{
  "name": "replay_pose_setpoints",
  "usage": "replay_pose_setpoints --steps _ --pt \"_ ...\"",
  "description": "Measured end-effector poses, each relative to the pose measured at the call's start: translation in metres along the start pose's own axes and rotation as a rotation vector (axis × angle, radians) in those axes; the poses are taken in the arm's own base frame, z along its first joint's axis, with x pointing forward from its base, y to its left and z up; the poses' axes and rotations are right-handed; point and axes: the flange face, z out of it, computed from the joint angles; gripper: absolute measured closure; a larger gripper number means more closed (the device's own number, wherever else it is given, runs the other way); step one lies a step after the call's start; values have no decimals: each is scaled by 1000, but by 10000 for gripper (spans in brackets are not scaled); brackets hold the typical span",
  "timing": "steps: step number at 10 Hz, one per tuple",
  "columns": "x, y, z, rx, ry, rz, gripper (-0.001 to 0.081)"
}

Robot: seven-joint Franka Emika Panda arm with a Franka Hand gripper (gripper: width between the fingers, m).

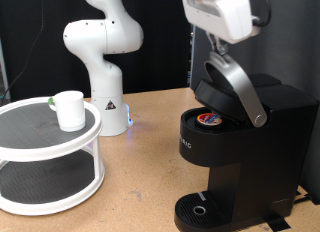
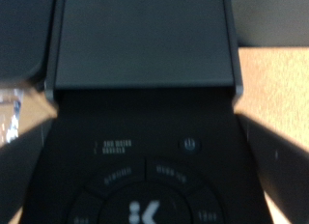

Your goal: Make a cup of coffee with the keurig machine

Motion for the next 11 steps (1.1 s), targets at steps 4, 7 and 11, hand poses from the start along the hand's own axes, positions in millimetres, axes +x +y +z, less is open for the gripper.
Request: replay_pose_setpoints --steps 4,7,11 --pt "-24 34 18 -39 -46 38 802" --pt "-34 55 37 -51 -57 43 802" --pt "-42 68 53 -50 -61 17 802"
